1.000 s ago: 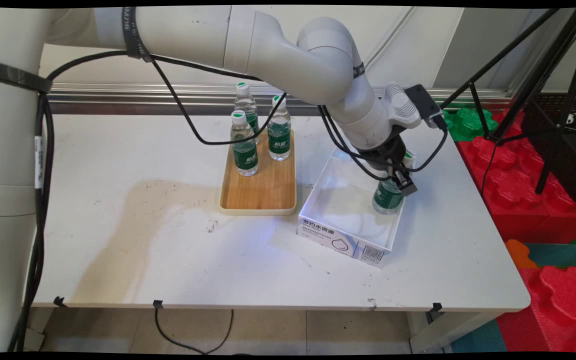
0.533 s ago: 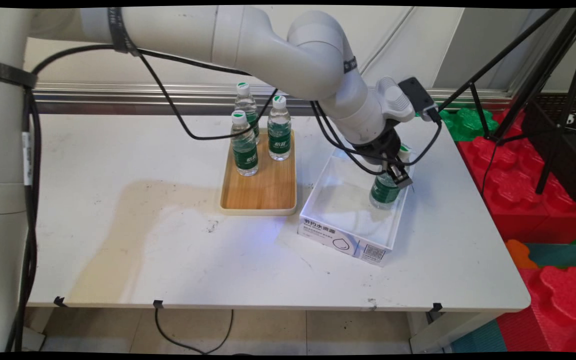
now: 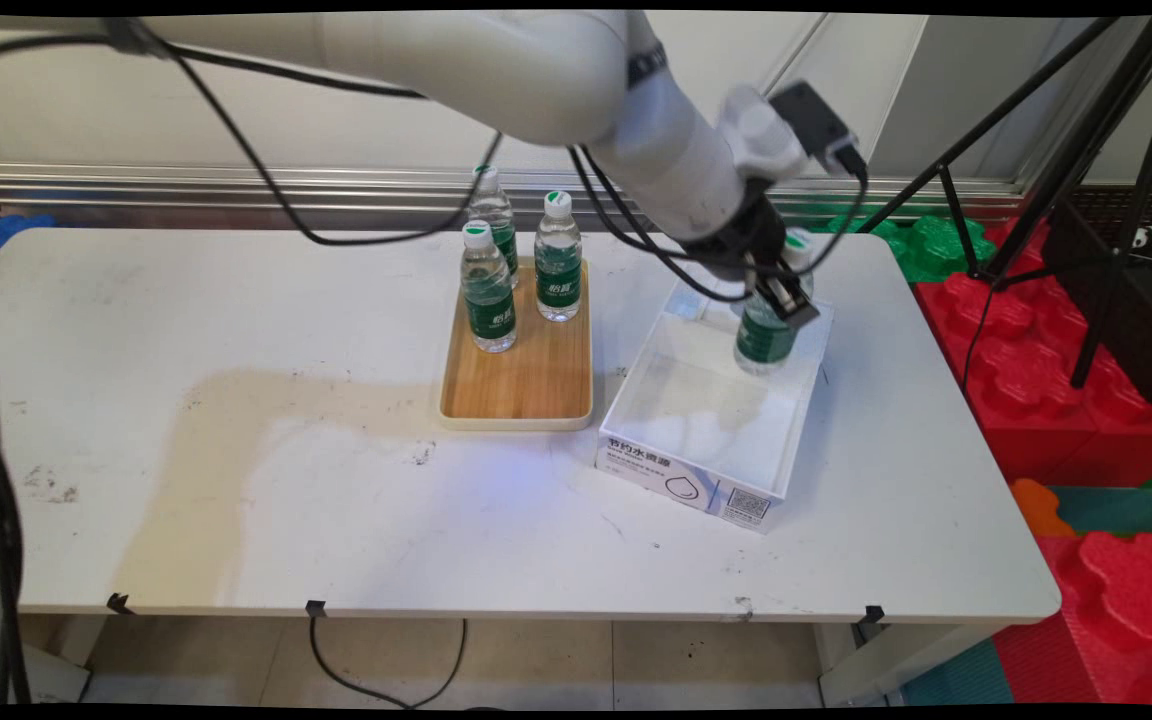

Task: Place the picked object on the tray

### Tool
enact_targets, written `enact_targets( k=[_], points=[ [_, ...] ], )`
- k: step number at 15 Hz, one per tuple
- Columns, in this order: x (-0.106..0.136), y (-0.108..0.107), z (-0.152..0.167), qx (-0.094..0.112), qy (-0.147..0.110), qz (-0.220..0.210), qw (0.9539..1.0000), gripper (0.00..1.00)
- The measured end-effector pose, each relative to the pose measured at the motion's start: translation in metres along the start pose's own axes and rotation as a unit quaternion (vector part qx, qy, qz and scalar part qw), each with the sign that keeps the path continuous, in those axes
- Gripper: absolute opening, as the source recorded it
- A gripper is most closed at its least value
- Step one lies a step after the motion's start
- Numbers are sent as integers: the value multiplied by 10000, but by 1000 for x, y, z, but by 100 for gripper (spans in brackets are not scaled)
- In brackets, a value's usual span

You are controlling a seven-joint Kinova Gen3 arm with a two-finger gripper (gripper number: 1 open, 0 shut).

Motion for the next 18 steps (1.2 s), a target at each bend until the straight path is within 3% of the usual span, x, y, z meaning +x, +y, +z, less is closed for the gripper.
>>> enact_targets(
  k=[4,8,12,18],
  points=[
    [-3,-9,-45,166,196,20,9997,0],
    [-22,-24,-90,322,300,64,9990,0],
    [-54,-37,-123,360,270,-80,9990,0],
    [-107,-52,-147,340,68,-219,9992,0]
  ],
)
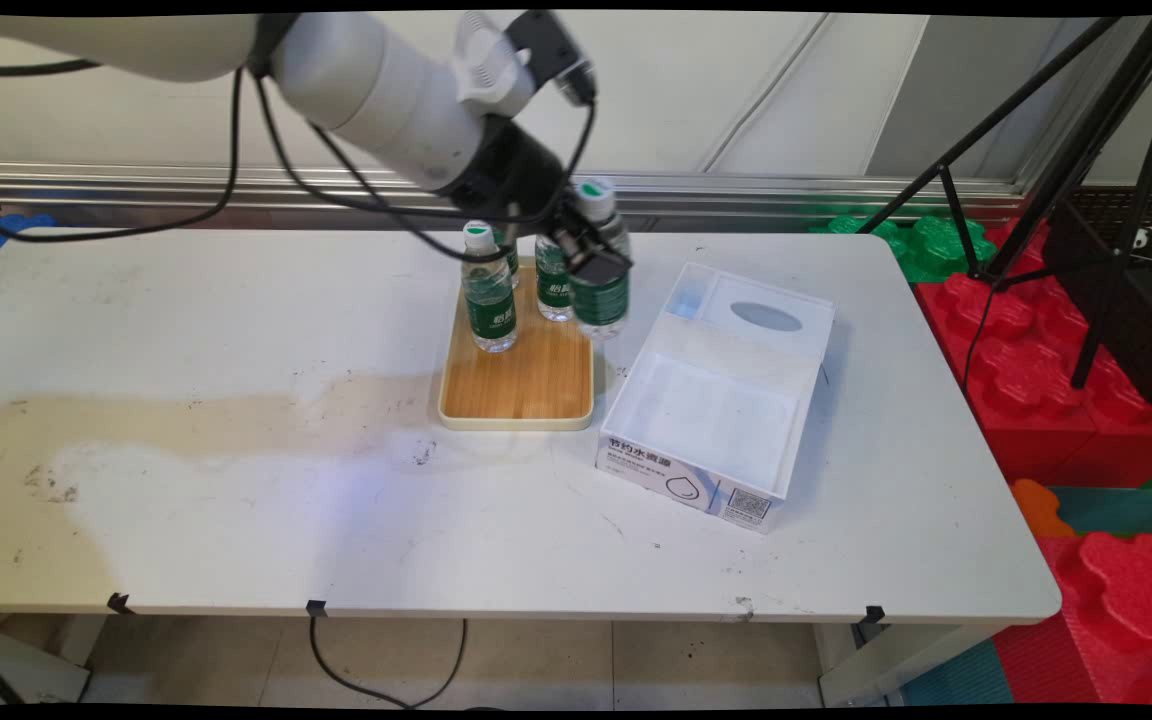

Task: Place the picked object on the tray

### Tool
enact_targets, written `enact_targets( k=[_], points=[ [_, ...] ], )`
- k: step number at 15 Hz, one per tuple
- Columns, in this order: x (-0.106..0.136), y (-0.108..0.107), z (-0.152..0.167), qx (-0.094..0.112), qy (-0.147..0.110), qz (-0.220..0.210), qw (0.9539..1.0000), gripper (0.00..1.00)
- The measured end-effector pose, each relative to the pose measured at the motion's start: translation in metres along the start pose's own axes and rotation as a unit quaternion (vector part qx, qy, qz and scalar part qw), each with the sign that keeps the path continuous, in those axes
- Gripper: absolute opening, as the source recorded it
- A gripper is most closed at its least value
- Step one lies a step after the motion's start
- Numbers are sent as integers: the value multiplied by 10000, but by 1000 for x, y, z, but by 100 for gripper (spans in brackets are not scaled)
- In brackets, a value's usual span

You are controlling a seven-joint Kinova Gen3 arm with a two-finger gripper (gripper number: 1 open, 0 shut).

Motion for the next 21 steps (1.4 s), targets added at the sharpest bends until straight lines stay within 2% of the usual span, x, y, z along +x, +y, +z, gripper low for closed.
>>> enact_targets(
  k=[6,11,21],
  points=[
    [-42,-15,-2,-10,-190,-58,9998,0],
    [-58,-23,11,-47,-272,-59,9996,0],
    [-85,-29,55,-289,-454,91,9985,0]
  ],
)
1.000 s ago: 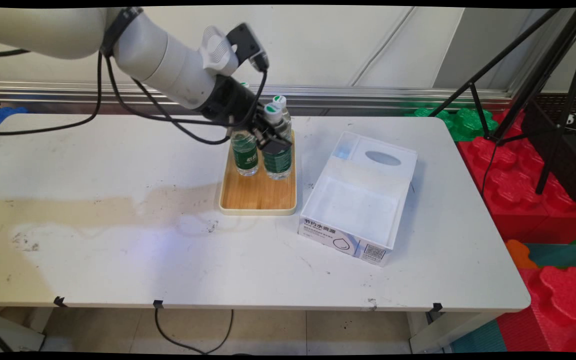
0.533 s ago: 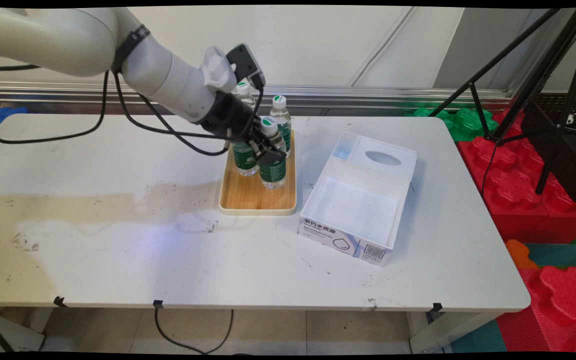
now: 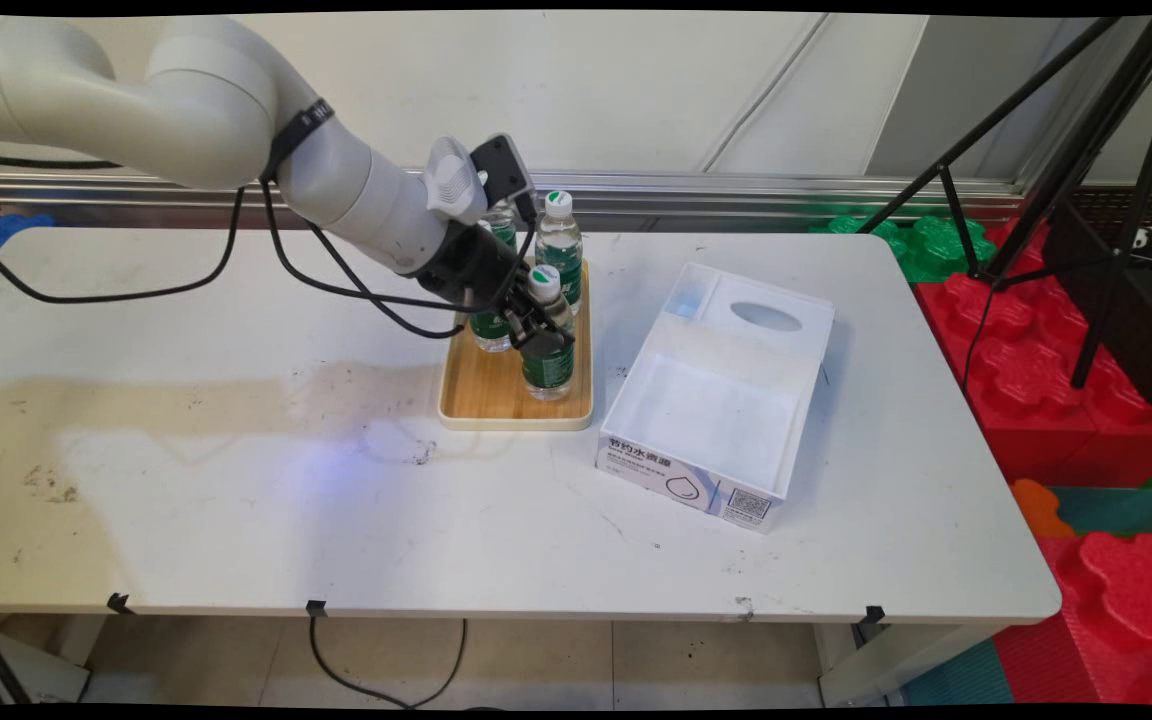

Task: Place the picked object on the tray

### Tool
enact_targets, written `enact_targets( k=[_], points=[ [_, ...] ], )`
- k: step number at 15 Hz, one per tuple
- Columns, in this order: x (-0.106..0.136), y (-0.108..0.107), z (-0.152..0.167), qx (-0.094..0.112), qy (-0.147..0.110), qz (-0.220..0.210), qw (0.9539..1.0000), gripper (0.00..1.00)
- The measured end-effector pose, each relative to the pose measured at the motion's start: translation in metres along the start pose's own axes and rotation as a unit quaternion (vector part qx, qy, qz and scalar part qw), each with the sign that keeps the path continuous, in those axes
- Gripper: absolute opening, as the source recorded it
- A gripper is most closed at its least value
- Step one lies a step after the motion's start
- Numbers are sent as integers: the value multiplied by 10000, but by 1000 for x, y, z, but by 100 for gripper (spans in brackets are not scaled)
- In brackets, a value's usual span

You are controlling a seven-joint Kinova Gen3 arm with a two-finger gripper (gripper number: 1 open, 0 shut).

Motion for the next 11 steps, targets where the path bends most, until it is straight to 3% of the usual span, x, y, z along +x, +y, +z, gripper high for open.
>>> enact_targets(
  k=[7,8,11],
  points=[
    [-6,-2,10,-91,29,171,9998,0],
    [-6,-3,10,-94,35,186,9998,100],
    [-9,-5,9,-102,60,249,9996,100]
  ],
)
